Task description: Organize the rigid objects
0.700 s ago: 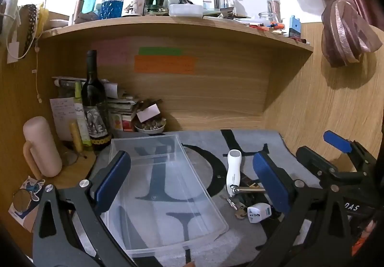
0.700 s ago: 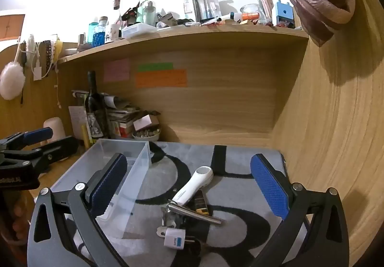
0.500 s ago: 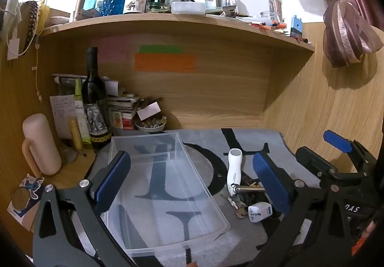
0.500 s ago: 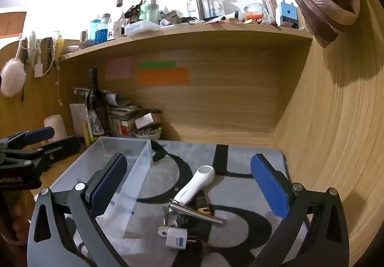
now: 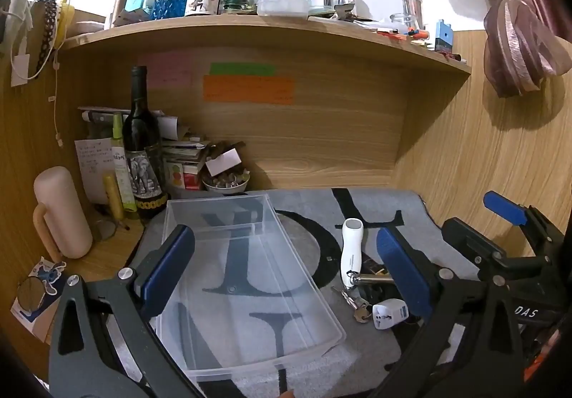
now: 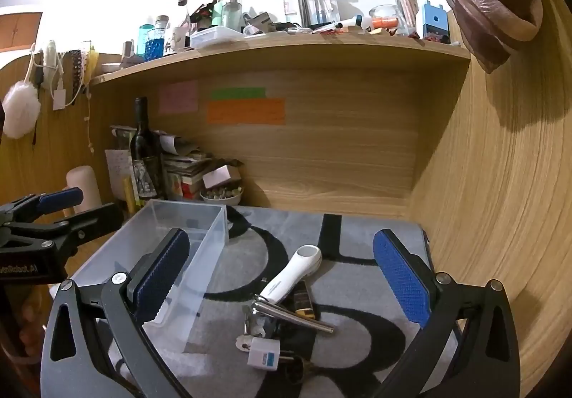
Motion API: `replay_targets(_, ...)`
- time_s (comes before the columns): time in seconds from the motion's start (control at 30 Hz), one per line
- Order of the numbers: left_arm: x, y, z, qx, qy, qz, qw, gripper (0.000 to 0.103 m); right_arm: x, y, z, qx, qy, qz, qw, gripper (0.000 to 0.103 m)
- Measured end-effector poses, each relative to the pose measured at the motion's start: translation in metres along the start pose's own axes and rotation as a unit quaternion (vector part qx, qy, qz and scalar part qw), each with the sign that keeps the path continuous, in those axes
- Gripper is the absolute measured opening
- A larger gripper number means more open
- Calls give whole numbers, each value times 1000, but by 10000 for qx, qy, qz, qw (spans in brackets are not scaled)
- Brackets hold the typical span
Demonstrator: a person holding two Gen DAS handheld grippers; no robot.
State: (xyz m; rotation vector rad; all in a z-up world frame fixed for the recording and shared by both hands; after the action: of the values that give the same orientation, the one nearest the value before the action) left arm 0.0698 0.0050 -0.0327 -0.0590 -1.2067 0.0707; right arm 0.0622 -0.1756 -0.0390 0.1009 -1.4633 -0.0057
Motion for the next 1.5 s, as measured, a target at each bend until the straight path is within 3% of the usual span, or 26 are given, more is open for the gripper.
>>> replay_targets(1.5,-3,1,0,-43,13,25,10000,103,4,2,5,23,-62,60,10000,103)
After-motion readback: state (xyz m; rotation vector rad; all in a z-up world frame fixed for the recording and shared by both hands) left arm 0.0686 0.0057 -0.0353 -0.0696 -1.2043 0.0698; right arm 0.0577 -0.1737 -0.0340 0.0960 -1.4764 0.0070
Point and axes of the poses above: each gripper's, at about its wrist camera, not at the fingertips, and z roughly against the way its jaws point, y to its left, x to its top, the point moved 7 cm from there along -z, roughly the way its jaws point, and after that the axes turned 1 degree about -y, right-handed, at the moved point
